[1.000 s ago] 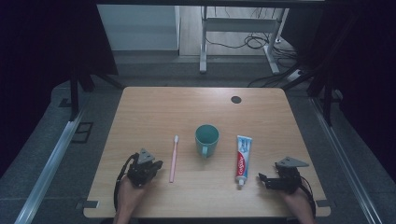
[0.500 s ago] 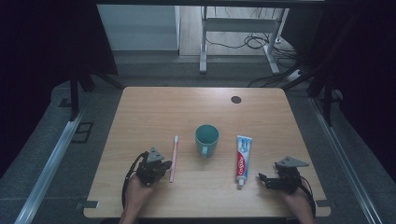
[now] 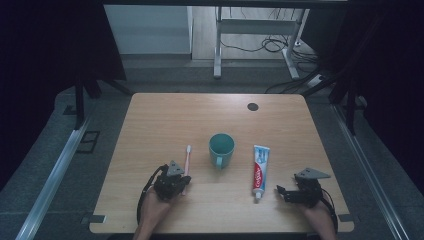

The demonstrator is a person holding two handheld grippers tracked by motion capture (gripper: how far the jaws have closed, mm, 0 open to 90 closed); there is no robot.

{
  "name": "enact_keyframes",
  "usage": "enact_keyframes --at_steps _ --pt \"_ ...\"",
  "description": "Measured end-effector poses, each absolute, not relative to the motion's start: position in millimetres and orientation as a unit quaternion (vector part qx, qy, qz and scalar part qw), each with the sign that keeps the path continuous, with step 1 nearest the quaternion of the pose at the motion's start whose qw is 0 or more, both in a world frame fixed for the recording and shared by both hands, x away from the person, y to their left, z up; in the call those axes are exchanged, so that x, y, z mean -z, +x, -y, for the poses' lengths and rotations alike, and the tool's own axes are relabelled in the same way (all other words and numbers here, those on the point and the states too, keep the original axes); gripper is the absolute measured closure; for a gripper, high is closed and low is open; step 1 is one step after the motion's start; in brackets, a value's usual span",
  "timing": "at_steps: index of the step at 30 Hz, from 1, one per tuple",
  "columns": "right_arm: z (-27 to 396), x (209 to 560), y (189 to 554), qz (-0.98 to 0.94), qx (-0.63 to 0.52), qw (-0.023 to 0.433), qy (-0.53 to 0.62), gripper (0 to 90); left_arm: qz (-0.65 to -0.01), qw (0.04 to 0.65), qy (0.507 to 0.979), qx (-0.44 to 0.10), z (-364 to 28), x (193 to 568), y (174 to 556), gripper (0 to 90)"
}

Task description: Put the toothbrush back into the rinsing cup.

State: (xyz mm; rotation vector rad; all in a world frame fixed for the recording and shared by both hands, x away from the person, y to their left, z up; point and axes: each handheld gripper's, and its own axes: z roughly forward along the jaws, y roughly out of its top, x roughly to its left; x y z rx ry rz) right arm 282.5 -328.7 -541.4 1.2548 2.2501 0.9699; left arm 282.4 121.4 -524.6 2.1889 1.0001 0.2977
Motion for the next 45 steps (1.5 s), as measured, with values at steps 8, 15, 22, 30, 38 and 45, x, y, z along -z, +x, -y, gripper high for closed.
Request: enact_keyframes --at_steps 8,15,22,30,38,45 --pt "328.6 541.4 282.5 -0.802 -0.346 0.193 0.447 12.8 -0.385 0.337 0.852 -0.116 -118.9 529.3 282.4 87.4" --pt "328.6 541.4 282.5 -0.802 -0.346 0.193 0.447 12.8 -0.399 0.327 0.849 -0.117 -125.4 531.4 282.5 87.2" --pt "328.6 541.4 282.5 -0.802 -0.346 0.192 0.448 12.8 -0.416 0.326 0.84 -0.12 -135.9 531.4 282.7 87.1" --pt "328.6 541.4 282.4 -0.802 -0.346 0.192 0.448 12.8 -0.428 0.323 0.835 -0.124 -147.1 530.8 283.9 87.1" --pt "328.5 541.3 282.3 -0.802 -0.346 0.192 0.449 12.8 -0.432 0.329 0.83 -0.124 -153.4 529.7 283.7 86.5" --pt "328.6 541.4 282.4 -0.802 -0.346 0.192 0.448 12.8 -0.425 0.334 0.831 -0.132 -150.8 526.6 282.3 79.4"
